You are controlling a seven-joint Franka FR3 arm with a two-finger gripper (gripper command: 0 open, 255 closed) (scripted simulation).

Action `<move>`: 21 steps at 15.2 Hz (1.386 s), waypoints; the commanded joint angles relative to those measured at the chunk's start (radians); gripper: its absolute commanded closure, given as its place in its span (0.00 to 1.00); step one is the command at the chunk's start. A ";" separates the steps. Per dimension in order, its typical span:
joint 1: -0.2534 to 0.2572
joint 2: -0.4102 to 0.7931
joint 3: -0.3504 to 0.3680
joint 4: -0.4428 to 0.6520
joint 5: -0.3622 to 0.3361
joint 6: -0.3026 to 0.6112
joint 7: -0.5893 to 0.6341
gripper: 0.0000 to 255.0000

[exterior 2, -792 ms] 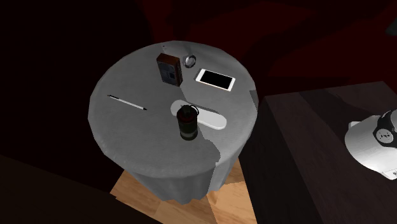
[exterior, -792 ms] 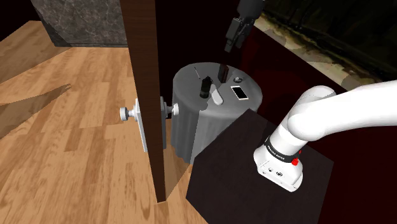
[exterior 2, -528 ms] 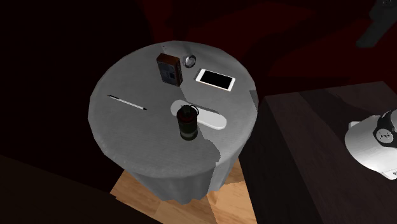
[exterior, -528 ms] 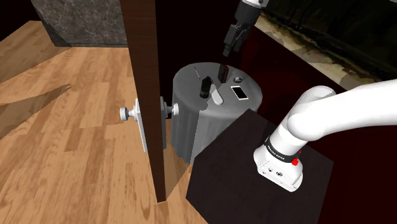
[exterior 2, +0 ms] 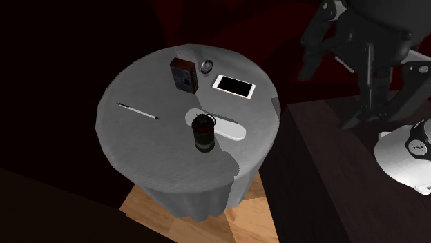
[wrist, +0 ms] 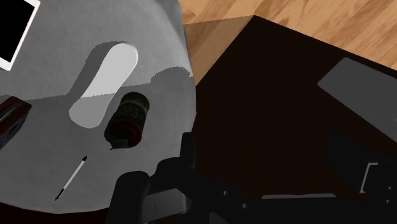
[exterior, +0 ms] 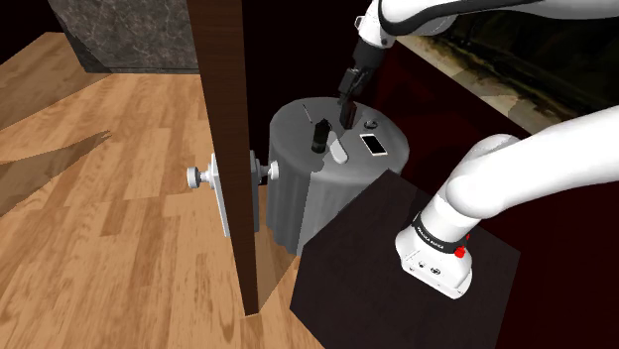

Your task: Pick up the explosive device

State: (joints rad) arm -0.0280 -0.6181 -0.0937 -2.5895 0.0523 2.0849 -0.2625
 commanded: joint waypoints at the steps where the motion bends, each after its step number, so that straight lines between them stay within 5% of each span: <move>1: -0.006 0.046 -0.019 -0.021 -0.007 0.078 -0.029 0.00; 12: 0.002 0.443 -0.145 0.011 0.055 0.480 -0.240 0.00; 17: 0.014 0.656 -0.183 0.095 0.202 0.614 -0.408 0.00; 21: -0.024 0.826 -0.158 0.193 0.357 0.684 -0.567 0.00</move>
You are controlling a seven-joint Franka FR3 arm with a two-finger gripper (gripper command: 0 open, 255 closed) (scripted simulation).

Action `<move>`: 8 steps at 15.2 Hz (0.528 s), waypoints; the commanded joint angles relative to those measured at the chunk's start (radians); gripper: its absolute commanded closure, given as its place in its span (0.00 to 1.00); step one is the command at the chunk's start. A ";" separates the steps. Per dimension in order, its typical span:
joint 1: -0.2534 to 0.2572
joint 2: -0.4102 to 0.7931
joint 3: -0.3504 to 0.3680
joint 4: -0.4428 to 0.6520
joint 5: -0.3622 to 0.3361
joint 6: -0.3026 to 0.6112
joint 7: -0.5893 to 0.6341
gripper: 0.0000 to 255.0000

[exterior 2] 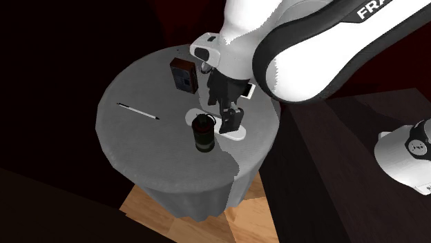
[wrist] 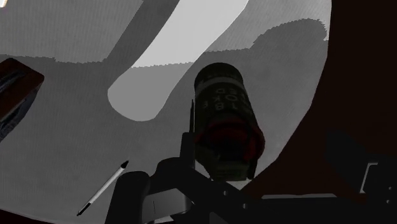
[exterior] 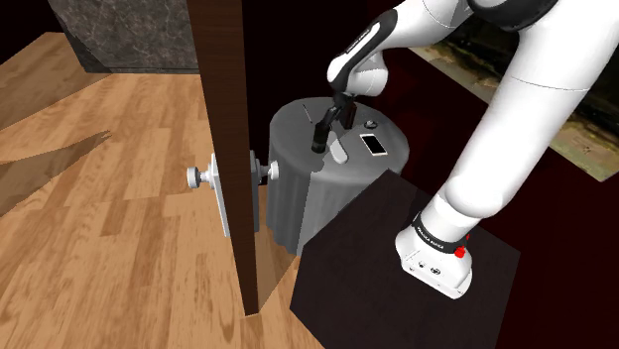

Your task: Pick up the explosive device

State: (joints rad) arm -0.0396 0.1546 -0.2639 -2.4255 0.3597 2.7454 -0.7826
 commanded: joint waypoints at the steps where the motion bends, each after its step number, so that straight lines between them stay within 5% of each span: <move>1: -0.028 0.095 0.026 0.058 0.084 0.037 -0.082 0.00; 8: -0.074 0.178 0.086 0.074 0.170 0.101 -0.157 0.00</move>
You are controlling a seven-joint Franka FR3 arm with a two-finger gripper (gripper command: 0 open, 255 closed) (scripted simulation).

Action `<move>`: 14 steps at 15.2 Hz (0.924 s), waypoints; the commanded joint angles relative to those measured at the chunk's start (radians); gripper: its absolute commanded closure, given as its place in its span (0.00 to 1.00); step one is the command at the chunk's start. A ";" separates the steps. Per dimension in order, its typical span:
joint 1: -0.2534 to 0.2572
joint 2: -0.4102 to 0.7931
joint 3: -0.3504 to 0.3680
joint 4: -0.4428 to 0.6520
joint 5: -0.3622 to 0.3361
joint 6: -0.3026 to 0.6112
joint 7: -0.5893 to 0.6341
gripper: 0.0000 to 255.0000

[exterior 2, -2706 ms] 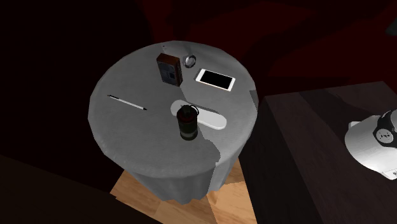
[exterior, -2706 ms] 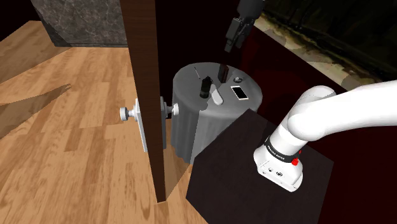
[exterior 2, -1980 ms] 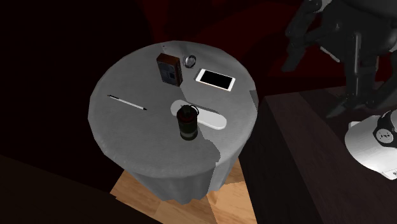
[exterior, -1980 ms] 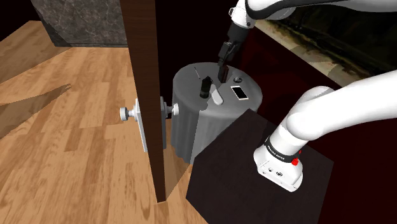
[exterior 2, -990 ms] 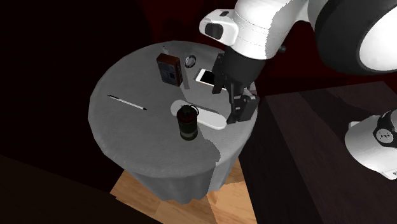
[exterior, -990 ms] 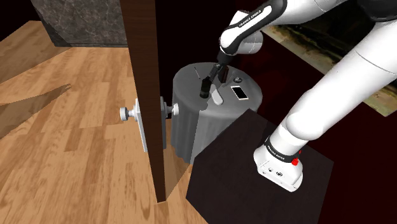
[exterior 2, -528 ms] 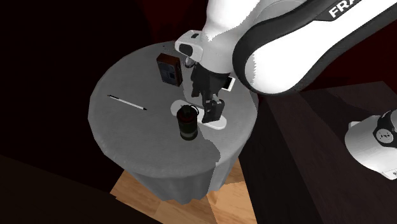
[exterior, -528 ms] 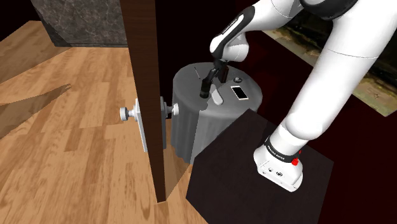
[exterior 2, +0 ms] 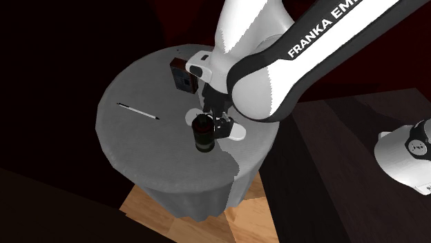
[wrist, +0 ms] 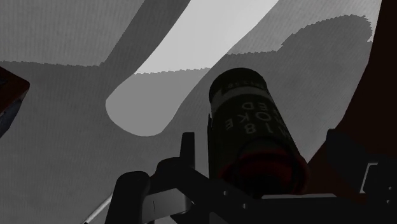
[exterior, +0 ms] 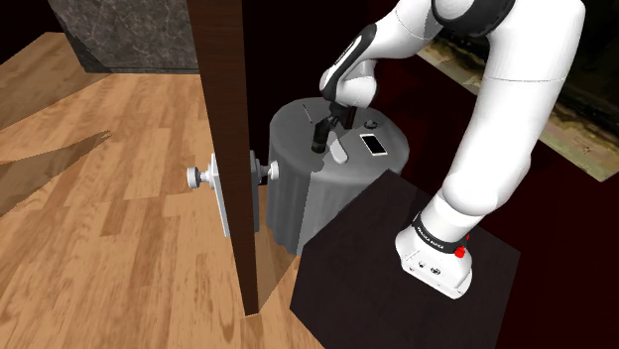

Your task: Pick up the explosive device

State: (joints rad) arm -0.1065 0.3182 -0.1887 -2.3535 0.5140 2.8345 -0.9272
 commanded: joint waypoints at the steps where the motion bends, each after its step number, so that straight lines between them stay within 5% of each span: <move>1: -0.019 0.035 0.026 0.008 0.037 0.028 -0.032 0.00; 3: -0.019 0.035 0.027 0.008 0.036 0.028 -0.031 0.00; 4: -0.020 0.035 0.027 0.007 0.037 0.028 -0.032 1.00; 14: -0.011 0.022 0.017 0.004 0.023 0.018 -0.019 1.00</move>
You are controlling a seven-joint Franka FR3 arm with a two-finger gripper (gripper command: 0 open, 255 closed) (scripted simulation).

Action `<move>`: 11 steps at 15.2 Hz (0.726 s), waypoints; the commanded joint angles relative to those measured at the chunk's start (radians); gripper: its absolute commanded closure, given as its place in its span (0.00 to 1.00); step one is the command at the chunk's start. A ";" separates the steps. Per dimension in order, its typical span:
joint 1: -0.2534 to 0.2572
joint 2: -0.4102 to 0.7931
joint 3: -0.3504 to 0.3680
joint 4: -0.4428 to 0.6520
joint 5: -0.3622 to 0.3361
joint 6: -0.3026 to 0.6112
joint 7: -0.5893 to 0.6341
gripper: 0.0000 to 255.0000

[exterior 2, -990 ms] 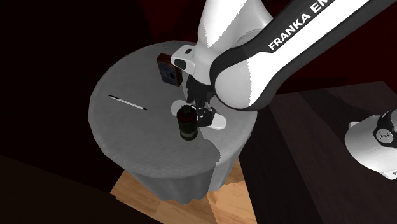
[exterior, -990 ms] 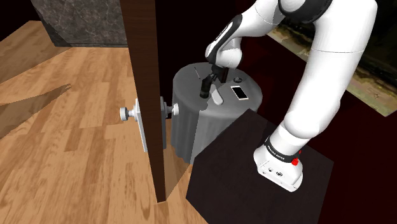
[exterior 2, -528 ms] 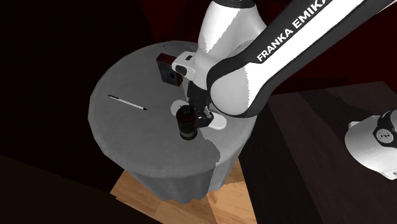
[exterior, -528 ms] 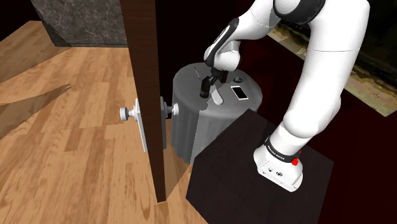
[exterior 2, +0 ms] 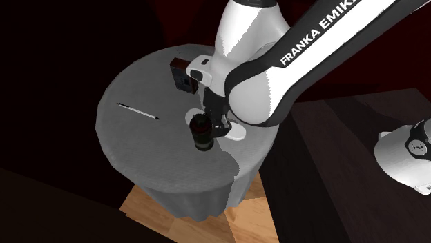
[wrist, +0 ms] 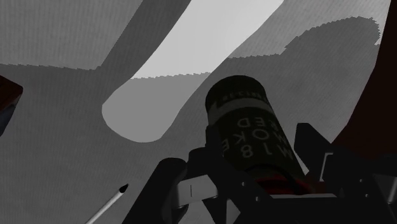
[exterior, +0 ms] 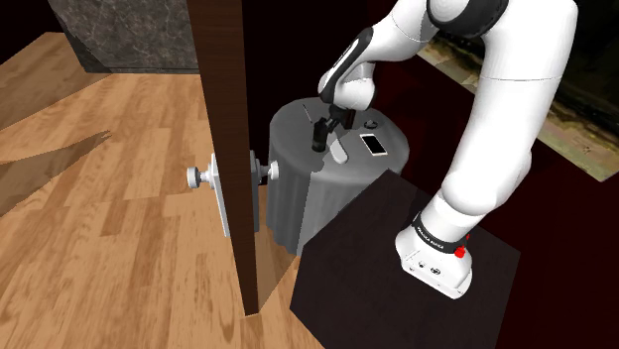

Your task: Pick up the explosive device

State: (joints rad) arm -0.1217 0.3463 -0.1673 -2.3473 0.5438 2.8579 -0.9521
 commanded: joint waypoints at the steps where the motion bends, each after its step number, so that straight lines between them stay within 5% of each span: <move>1: 0.012 -0.019 -0.015 -0.005 -0.020 -0.016 0.017 1.00; 11: 0.071 -0.149 -0.099 -0.022 -0.161 -0.121 0.137 1.00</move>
State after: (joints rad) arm -0.0585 0.2151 -0.2584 -2.3642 0.4009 2.7476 -0.8323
